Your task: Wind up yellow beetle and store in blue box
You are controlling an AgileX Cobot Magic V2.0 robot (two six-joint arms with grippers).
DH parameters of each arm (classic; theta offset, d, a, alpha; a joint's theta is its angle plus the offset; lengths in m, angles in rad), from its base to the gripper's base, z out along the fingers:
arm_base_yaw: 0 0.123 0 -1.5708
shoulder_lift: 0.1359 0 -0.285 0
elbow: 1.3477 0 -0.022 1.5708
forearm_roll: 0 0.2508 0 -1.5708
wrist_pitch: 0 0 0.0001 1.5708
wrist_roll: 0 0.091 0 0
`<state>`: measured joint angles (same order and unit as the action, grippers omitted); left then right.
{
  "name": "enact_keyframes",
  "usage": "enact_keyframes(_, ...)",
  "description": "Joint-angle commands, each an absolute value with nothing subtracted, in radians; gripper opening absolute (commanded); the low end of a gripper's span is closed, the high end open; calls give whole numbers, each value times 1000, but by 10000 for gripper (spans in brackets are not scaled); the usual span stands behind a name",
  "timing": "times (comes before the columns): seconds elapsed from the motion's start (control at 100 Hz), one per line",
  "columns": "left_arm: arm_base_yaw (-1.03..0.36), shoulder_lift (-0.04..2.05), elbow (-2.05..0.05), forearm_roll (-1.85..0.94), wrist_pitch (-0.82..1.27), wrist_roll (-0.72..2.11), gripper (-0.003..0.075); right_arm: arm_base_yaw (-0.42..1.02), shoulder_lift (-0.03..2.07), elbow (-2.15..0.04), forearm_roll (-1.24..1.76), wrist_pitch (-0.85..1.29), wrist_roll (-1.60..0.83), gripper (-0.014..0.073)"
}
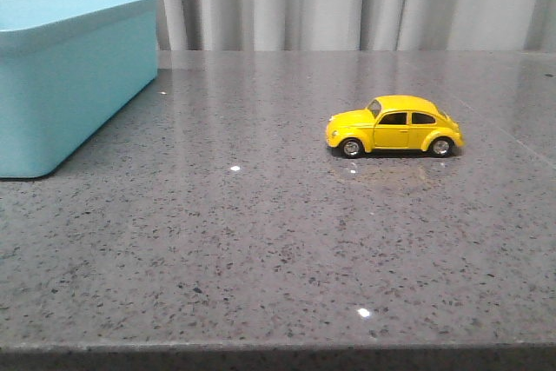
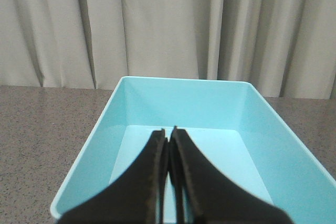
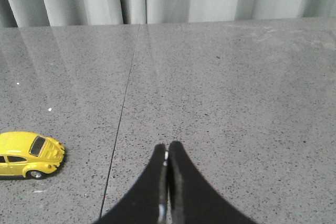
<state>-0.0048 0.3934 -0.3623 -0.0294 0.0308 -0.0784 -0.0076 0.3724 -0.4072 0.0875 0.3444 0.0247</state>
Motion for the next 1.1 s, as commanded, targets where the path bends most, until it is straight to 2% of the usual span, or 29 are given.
enact_keyframes(0.0, -1, 442, -416, -32, -43, -85, -19, -14, 427, -477, 94, 306, 18, -57)
enact_keyframes(0.09, -1, 461, -419, -32, -51, -85, -19, -12, 459, -507, 94, 357, 18, -57)
enact_keyframes(0.45, -1, 465, -419, -33, -53, -85, -19, -9, 466, -517, 95, 336, 18, -57)
enact_keyframes(0.74, -1, 465, -419, -33, -53, -85, -19, 8, 625, -714, 104, 508, 18, -48)
enact_keyframes(0.83, -1, 465, -419, -33, -53, -85, -19, 29, 695, -782, 104, 561, 18, 8)
enact_keyframes(1.09, -1, 465, -419, -33, -53, -85, -19, 82, 897, -956, 141, 685, 18, 309)
